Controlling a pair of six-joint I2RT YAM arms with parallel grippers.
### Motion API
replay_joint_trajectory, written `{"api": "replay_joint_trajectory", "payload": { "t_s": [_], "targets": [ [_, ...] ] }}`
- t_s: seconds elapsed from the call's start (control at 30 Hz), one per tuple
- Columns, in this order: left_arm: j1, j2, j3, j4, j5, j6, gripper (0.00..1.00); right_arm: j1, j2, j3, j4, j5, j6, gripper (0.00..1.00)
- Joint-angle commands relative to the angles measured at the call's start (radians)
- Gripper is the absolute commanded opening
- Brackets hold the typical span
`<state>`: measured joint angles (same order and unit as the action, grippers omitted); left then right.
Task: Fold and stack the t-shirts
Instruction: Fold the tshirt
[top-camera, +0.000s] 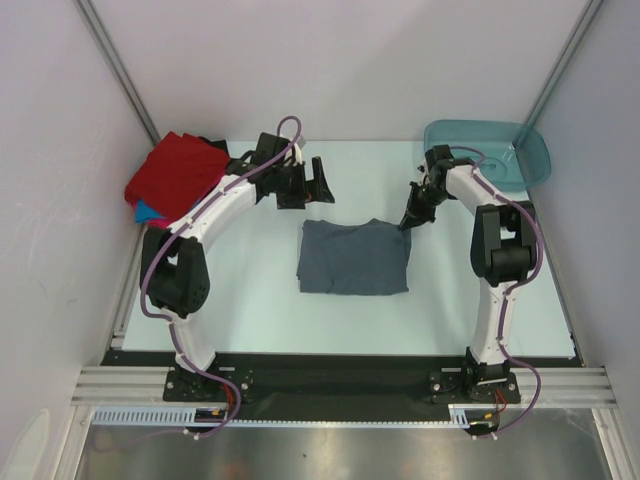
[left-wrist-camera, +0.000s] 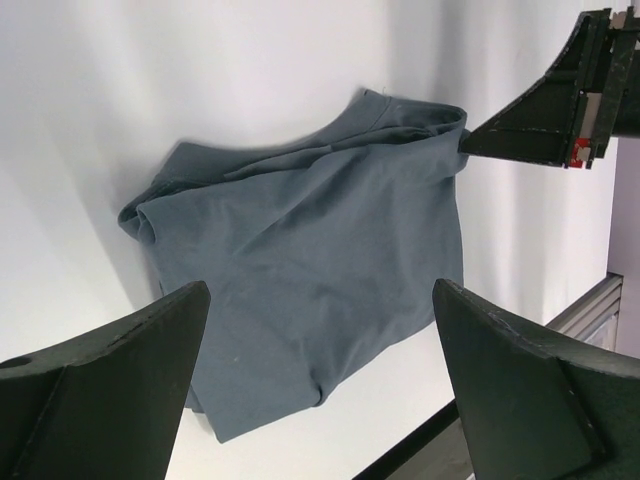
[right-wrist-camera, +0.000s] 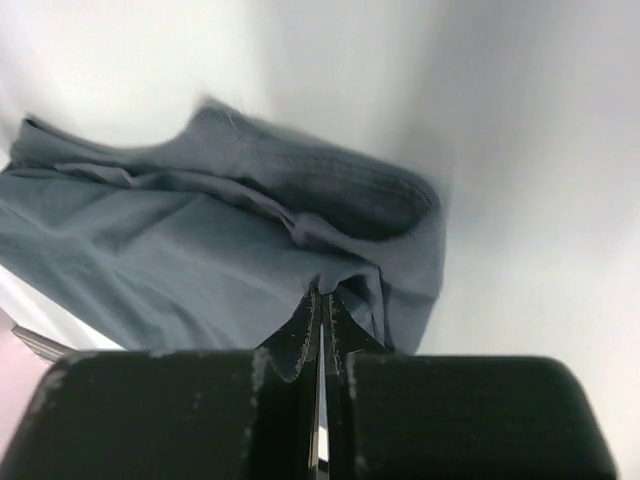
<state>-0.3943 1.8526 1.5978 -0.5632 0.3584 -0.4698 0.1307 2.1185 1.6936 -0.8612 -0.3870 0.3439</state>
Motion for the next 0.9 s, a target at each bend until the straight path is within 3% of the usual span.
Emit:
{"api": "replay_joint_trajectory", "payload": {
  "t_s": [0.0, 0.43, 0.87],
  "targets": [
    [0.002, -0.039, -0.013, 0.026, 0.025, 0.007, 1.0, -0.013, -0.11, -0.035, -0.016, 0.065, -0.019, 0.0],
    [-0.003, -0.012, -0.007, 0.046, 0.062, 0.002, 1.0, -0.048, -0.181, -0.126, 0.005, 0.169, -0.02, 0.0],
    [-0.04, 0.138, -0.015, 0.173, 0.274, 0.008, 1.0, -0.051, -0.083, -0.083, 0.002, 0.238, -0.011, 0.0]
  ]
}}
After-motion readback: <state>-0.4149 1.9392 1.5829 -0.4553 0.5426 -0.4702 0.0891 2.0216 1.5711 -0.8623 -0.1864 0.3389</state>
